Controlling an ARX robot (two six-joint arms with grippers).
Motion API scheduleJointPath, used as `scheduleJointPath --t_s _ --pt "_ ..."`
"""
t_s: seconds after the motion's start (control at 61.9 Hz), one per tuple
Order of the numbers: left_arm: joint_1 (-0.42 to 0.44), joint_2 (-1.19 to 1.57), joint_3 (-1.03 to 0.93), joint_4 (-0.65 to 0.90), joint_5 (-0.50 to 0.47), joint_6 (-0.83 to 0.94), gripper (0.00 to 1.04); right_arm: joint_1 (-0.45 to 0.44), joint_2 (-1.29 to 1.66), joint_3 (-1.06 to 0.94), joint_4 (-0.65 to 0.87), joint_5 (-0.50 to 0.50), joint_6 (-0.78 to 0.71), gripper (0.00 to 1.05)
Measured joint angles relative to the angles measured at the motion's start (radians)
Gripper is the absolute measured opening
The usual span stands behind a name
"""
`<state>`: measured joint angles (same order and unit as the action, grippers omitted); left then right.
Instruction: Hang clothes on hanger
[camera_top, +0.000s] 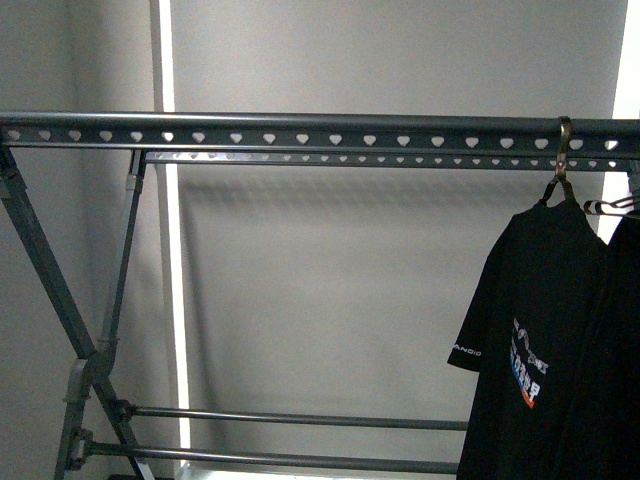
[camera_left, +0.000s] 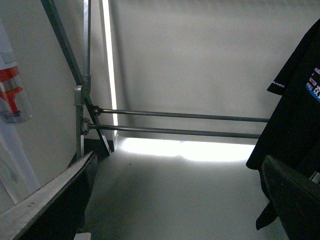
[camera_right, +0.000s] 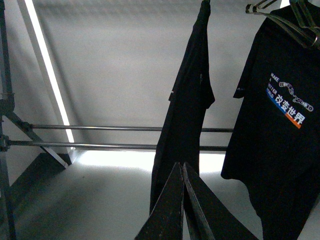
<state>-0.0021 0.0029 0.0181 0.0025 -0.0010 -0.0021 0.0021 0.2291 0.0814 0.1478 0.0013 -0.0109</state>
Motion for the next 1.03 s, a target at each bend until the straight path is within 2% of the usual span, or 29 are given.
scheduleJointPath --t_s 0.178,0.258,0.307,0.872,1.033 --pt "0.000 0.000 0.000 0.000 0.000 0.000 0.98 0.000 -0.041 -0.019 -0.018 0.000 0.000 0.02" --pt "0.000 0.000 0.000 0.000 0.000 0.000 0.98 0.000 -0.132 -0.027 -0.132 0.000 0.000 0.02" --pt "0.000 0.000 0.000 0.000 -0.001 0.000 0.98 0.000 -0.170 -0.034 -0.150 -0.001 0.000 0.02" --pt "0.000 0.000 0.000 0.000 -0.001 0.000 0.98 0.000 -0.225 -0.075 -0.150 -0.002 0.001 0.02" --pt "0.000 0.000 0.000 0.000 -0.001 0.000 0.98 0.000 -0.225 -0.075 -0.151 -0.002 0.000 0.29"
